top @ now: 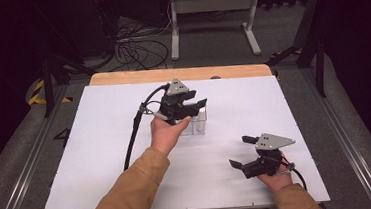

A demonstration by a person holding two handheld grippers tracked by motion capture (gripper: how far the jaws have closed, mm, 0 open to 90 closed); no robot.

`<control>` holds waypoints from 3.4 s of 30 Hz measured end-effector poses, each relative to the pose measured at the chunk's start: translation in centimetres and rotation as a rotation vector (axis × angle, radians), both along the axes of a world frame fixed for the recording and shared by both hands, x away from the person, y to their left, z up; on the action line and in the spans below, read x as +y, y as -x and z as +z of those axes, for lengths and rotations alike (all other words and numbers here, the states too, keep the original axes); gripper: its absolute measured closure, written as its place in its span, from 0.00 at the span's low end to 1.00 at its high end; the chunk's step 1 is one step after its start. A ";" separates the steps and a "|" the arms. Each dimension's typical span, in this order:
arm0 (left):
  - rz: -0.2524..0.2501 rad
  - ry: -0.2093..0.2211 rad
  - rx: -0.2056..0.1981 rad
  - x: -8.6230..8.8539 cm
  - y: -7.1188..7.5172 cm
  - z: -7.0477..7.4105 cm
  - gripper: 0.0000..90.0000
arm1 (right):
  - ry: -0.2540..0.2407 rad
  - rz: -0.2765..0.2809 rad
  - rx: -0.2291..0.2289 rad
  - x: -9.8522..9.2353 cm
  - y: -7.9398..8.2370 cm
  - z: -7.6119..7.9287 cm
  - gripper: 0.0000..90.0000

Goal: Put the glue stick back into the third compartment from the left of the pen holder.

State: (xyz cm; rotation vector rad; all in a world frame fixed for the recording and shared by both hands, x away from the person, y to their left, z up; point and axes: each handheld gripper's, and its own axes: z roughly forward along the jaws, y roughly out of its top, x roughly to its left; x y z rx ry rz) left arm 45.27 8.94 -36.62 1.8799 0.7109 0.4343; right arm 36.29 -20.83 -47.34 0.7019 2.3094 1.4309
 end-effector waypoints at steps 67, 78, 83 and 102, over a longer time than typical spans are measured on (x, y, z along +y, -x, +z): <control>-0.010 0.003 -0.039 15.2 9.8 -3.5 0.21 | -0.006 -0.001 0.002 0.1 0.1 0.0 0.04; 0.003 0.003 0.005 17.4 10.6 -6.7 0.21 | -0.009 0.003 0.001 0.1 0.1 0.0 0.04; 0.018 -0.013 0.010 18.2 11.2 -7.8 0.21 | -0.006 0.002 0.000 0.1 0.1 0.0 0.04; 0.111 -0.022 0.026 20.6 13.3 -11.6 0.20 | -0.012 0.004 0.002 0.0 0.2 0.1 0.04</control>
